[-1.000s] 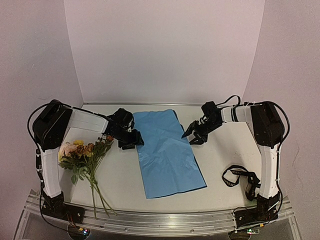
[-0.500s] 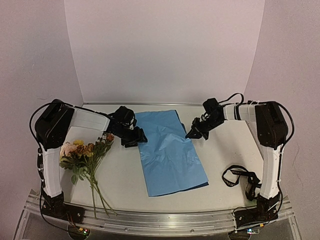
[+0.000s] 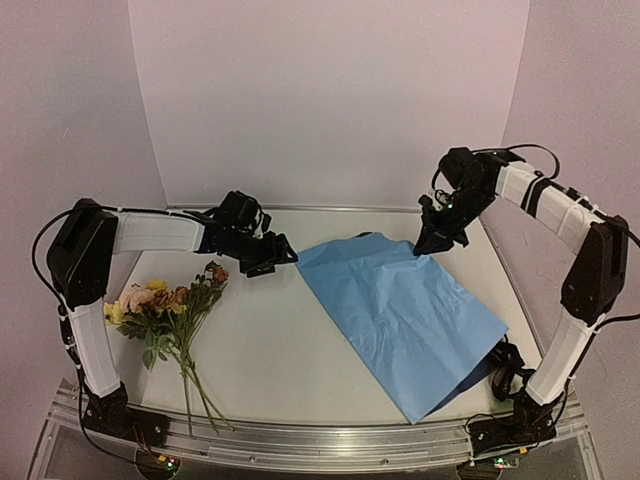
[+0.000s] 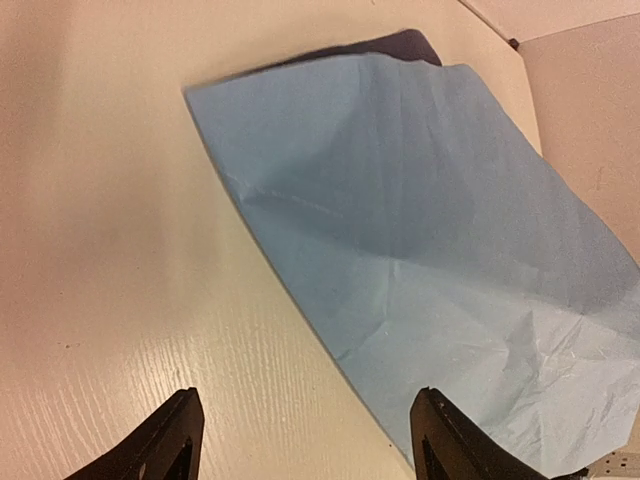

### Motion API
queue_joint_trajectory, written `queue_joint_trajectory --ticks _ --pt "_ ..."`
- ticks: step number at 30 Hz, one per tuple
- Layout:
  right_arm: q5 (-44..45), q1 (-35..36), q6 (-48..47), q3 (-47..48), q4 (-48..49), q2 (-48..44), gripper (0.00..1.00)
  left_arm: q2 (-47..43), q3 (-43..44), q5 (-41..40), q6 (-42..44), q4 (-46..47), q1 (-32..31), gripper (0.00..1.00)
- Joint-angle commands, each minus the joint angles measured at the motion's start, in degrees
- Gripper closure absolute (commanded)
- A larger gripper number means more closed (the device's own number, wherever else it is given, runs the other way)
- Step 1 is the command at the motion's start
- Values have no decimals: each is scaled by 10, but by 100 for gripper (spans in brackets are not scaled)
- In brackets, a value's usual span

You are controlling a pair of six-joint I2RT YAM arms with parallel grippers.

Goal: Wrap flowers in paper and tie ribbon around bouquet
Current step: Pick up the folded wrapping paper from the center of the board, then unfold the folded wrapping paper at the center of the board.

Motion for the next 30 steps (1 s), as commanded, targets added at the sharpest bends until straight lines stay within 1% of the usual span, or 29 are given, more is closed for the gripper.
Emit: queue_joint_trajectory --ticks 1,4,5,7,10,13,17,19,23,26,27,30 --pt "77 13 -124 86 -204 -26 100 -45 -13 33 -10 22 11 25" --pt "104 51 -151 141 -262 -5 100 -52 -18 50 -14 27 19 24" --pt "124 65 -151 161 -277 7 100 -52 -18 57 -14 28 22 23" --pt "162 99 -135 193 -296 30 100 -51 -20 75 -20 33 26 23" --pt "220 158 -81 212 -292 51 100 -50 -28 91 -29 38 33 23" --pt "235 219 -27 215 -246 73 100 -69 -47 84 -31 35 43 21" --pt "197 271 88 224 -156 125 100 -126 -95 63 -46 14 77 13" --pt "181 295 115 229 -106 153 99 -159 -123 38 -53 -2 97 10" --pt "149 336 166 252 -25 207 97 -225 -180 5 -65 -34 138 7" --pt "120 357 204 277 30 247 91 -269 -218 -3 -68 -49 157 3" --pt "110 363 211 293 39 262 87 -280 -226 -6 -66 -57 160 2" --pt "64 376 235 326 78 296 68 -301 -242 -9 -58 -80 163 0"
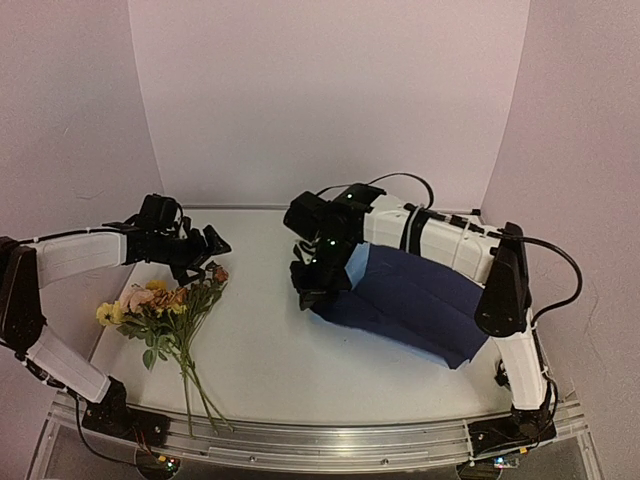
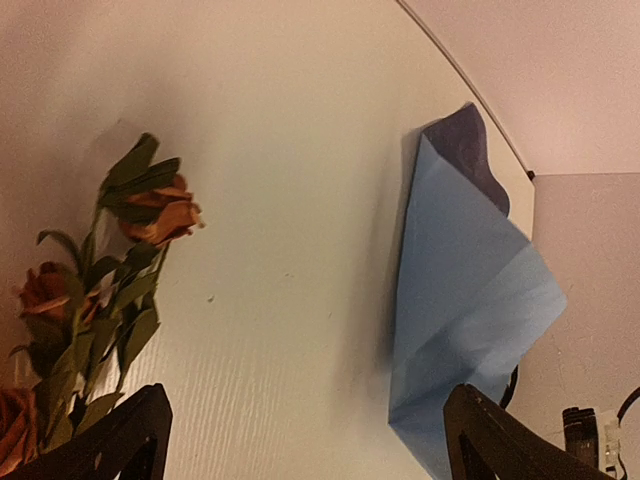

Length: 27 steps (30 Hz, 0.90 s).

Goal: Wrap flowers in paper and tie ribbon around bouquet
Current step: Unfold the folded wrapping paper at the center of the board, then adjust the flattened wrapping paper at the center of the board.

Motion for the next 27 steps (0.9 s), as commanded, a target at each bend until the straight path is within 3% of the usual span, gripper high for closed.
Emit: queue_joint_trajectory --ticks 1,8,11,13,16,21,27 --pt "-72 19 70 63 93 37 62 -43 -26 -16 6 -44 1 0" --pt "-118 20 17 46 106 -14 27 -83 -60 17 12 -29 -5 0" --pt "-116 11 -41 -6 88 -77 11 -82 -58 -15 12 -14 -65 0" --pt "-117 -1 -76 -34 72 -116 5 -74 -69 -35 -6 21 -101 0" --pt "-103 -27 -120 -87 52 -174 2 -58 -93 -71 -28 86 -154 0" --pt "-84 -114 -128 -223 49 -251 2 35 -52 -141 -18 105 -231 1" --pt "-22 -178 -156 -342 53 -310 2 166 0 -159 -11 172 -241 19"
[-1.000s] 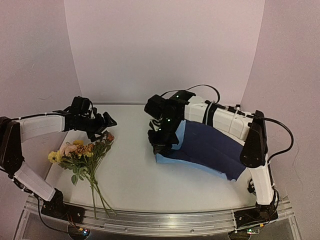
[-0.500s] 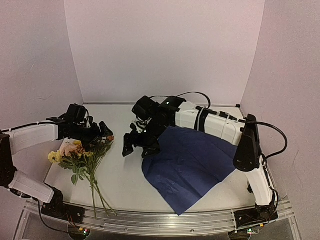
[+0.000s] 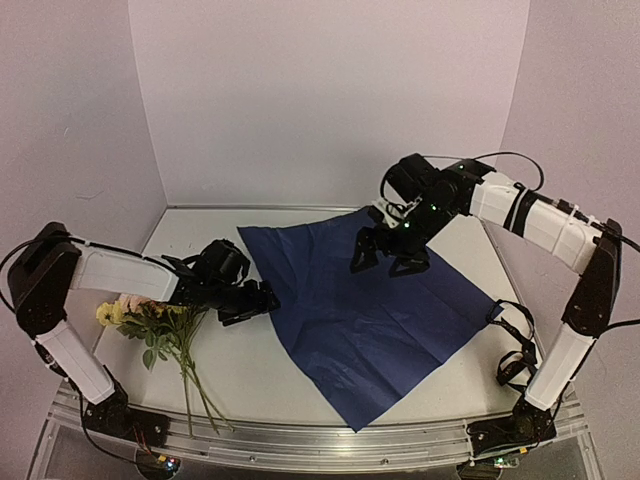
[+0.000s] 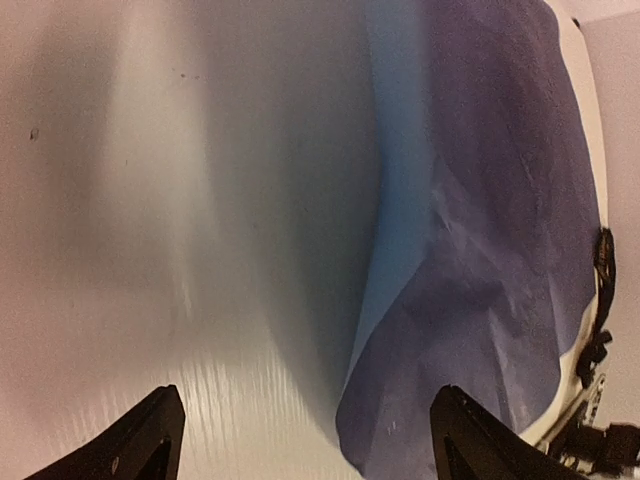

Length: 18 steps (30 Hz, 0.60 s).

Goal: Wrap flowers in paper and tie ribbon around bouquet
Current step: Adjust the flattened wrapping paper at the center of the board.

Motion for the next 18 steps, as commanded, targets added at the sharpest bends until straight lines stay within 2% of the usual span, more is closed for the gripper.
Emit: queue_joint_trajectory --ticks 1,3,7,9,11,15,18 --pt "55 -27 -34 -70 -10 -23 2 87 63 -41 3 74 -1 23" --pt "67 -44 -37 -91 -5 -26 2 117 88 -37 13 68 -1 36" --pt "91 -79 -47 -123 1 -28 2 126 111 -33 52 38 18 80" --pt "104 -92 -49 -135 2 -28 2 118 112 4 81 25 53 98" --pt "122 -103 -53 -146 7 -28 2 117 122 72 132 16 96 100" --pt "156 -111 -56 -170 23 -26 2 157 217 173 259 -90 183 100" --pt "170 -115 -46 -179 42 -16 2 194 284 230 300 -132 246 100"
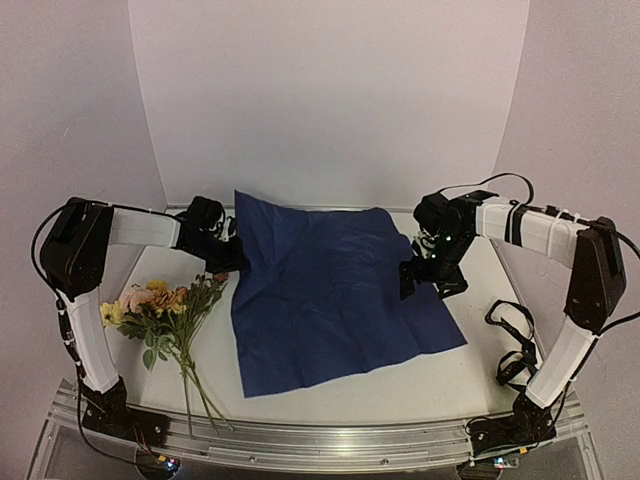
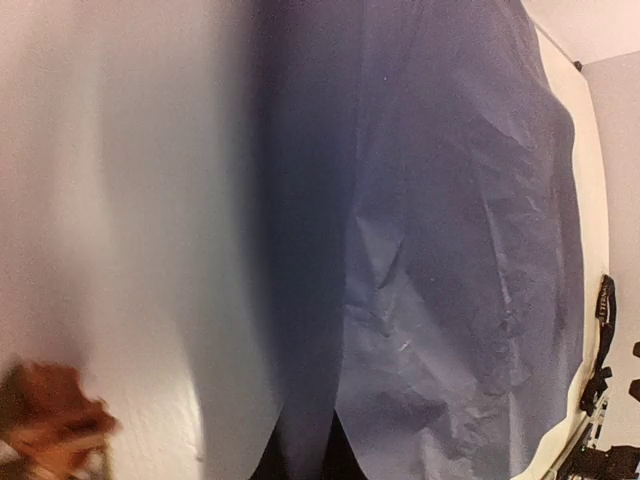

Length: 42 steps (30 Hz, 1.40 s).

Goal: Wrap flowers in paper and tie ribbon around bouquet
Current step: Adjust the flattened wrapping paper at the center of the board.

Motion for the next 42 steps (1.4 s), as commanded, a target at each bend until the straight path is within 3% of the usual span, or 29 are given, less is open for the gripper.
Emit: queue_joint_trajectory --ticks 1,7,15,23,29,37,42 --pt "46 -3 1 -13 36 -4 2 51 115 128 117 -83 85 100" --pt "22 -25 11 -5 52 45 2 133 234 184 145 -145 102 100" --pt "22 -31 39 -20 62 84 5 151 248 164 125 -151 102 100" --pt "54 -31 58 -36 35 58 6 98 137 134 18 -69 72 100" --pt "12 -20 150 -79 17 12 7 30 51 83 -119 7 63 100" --pt "35 34 315 -232 125 -90 2 22 51 65 -144 9 37 100" --pt "49 65 417 -340 272 -128 2 26 50 74 -145 10 35 100"
